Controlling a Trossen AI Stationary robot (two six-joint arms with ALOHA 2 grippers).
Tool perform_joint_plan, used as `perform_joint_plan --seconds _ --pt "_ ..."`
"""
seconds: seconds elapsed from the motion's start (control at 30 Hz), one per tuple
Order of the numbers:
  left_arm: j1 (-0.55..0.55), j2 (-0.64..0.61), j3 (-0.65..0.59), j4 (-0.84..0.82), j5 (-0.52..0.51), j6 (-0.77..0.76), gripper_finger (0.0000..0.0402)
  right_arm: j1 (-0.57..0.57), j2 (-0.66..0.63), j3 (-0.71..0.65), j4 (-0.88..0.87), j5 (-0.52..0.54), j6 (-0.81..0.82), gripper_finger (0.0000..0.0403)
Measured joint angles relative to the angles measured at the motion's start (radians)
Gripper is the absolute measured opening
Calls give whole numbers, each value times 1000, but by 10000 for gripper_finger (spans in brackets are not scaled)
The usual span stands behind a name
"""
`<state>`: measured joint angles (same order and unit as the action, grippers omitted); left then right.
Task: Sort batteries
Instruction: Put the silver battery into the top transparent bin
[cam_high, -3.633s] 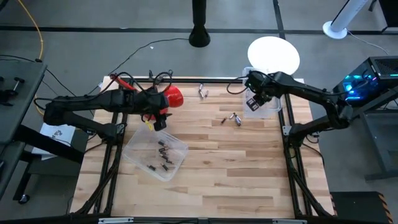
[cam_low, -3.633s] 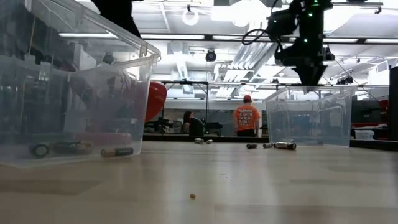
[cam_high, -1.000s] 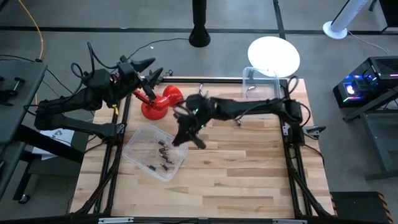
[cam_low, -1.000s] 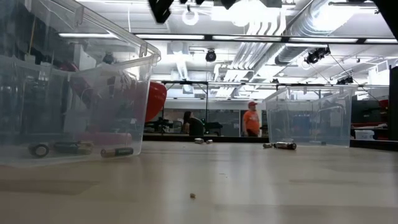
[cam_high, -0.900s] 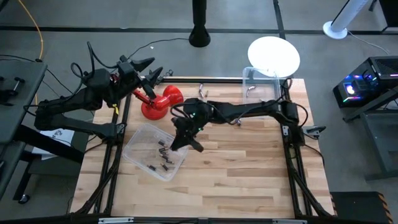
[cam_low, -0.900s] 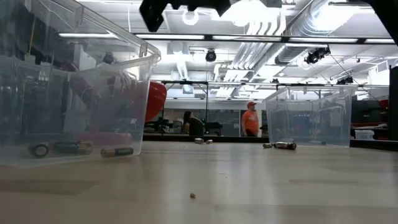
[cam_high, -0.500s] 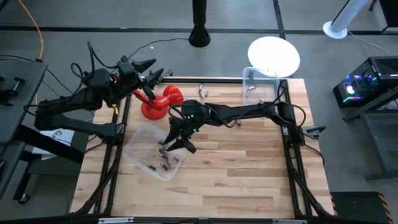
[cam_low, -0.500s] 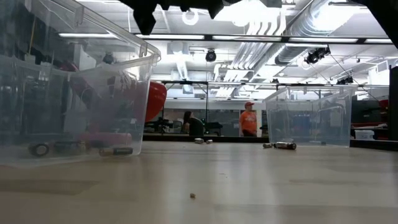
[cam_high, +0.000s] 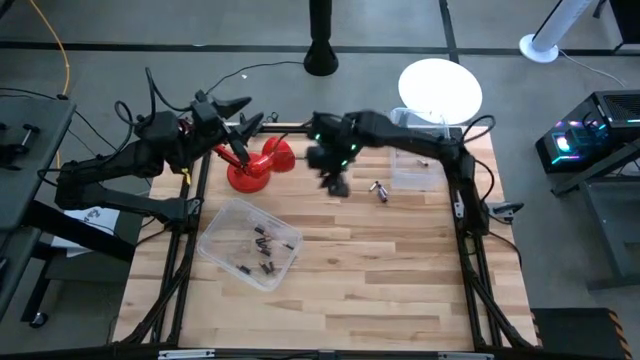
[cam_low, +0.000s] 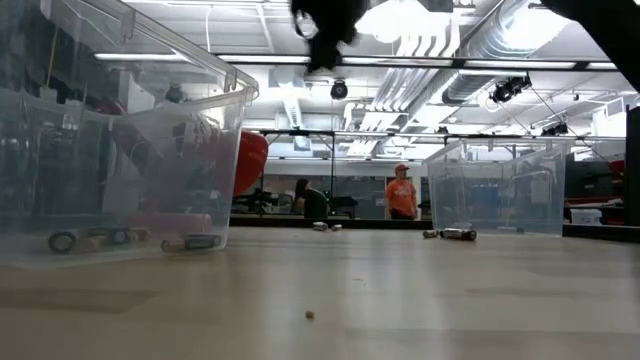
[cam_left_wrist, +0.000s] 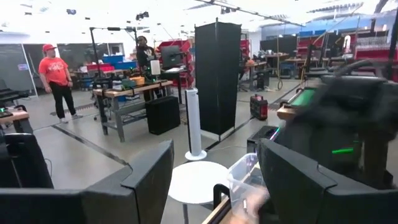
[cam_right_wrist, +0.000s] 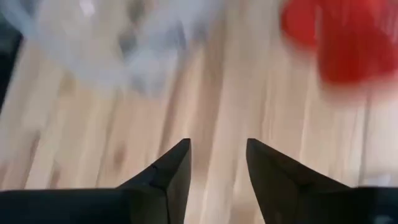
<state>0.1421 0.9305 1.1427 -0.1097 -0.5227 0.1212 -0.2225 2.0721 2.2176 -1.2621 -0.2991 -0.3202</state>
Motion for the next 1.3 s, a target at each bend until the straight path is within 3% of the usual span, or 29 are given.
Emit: perform_joint_plan --seconds 0.07,0.17,0.43,0.63,0.77,0.9,1.07,1.3 --pt "1 1 0 -5 0 -14 227 -51 -15 -55 -99 -3 -1 141" --pt "1 7 0 -5 0 -21 227 -98 -81 -187 -115 -5 3 138" --pt "2 28 0 -8 -1 -8 227 -55 -383 -649 76 21 208 137" --pt "4 43 0 -10 -3 12 227 97 -654 -1041 289 178 671 137" --pt "4 49 0 -8 -4 20 227 259 -765 -1244 445 356 1063 137" --pt "10 54 0 -13 -4 21 227 360 -753 -1373 471 541 1395 137" --pt "29 57 0 -26 -6 17 227 339 -665 -1419 492 730 1527 137" --pt "36 57 0 -28 -6 14 227 234 -515 -1421 674 686 1444 137"
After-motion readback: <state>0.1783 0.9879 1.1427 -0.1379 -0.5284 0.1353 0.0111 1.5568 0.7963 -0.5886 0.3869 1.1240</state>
